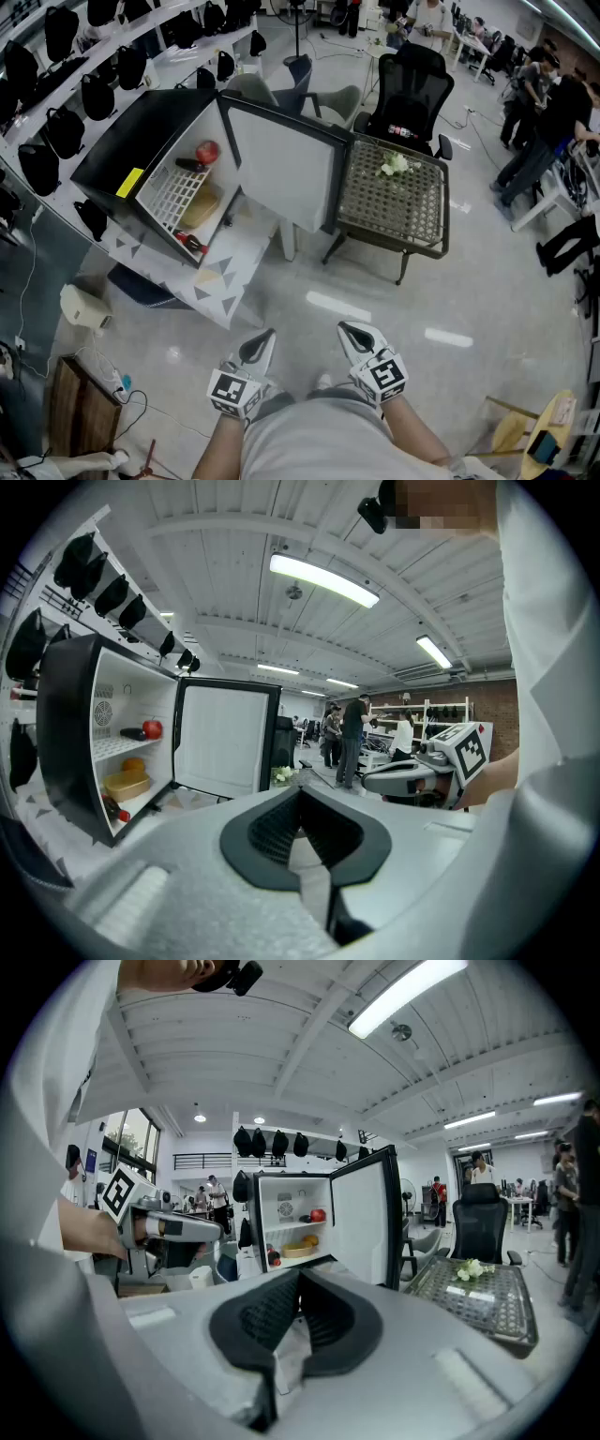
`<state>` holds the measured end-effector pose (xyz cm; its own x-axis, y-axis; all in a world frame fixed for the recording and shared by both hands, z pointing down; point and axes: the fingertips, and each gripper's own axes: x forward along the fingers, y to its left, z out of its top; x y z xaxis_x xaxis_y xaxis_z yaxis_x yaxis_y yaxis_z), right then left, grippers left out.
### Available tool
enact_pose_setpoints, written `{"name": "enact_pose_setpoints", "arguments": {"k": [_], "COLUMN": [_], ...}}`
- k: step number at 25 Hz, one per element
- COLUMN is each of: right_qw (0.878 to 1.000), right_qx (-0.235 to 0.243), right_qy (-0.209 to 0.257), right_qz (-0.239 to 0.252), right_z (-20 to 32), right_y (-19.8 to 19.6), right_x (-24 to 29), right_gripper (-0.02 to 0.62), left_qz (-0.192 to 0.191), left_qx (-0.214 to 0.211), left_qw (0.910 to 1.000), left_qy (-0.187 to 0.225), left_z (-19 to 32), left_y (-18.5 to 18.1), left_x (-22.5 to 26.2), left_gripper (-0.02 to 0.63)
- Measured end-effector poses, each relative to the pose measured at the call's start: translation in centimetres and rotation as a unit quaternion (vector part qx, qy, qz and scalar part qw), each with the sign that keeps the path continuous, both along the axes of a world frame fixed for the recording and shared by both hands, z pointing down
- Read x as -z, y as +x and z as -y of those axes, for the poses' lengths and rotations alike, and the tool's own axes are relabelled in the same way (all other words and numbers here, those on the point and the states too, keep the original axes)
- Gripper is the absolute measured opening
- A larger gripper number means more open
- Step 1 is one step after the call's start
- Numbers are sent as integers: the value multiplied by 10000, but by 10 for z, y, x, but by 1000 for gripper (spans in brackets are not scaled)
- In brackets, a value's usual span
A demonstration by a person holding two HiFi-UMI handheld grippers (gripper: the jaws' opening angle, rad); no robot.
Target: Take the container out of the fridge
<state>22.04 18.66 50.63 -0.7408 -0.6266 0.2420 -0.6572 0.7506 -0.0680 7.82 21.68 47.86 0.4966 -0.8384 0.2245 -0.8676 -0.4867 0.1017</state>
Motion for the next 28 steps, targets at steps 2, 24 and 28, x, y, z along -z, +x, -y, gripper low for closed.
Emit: {"name": "enact_pose_setpoints", "arguments": {"k": [2,24,28], "right_qw": [10000,9997,9993], "right_qx": [23,-40,-124], "right_qy": [-27,101,39], "right_qz": [-18,-208,-352], "right_z": [-2,-27,-31], "right_y": [-7,-129,-149], "right_x": [-1,5,-2], "right_gripper": [3,3,3], "left_qz": [-12,-338,-338], "left_qx": [-10,-18,-71], "left_qw": [10000,9990,9992], "left_qy": [61,300,201], "left_z": [0,-24,-29], "left_y": [-6,-136,-164], "left_x": [6,7,-7], "left_gripper": [9,9,9]}}
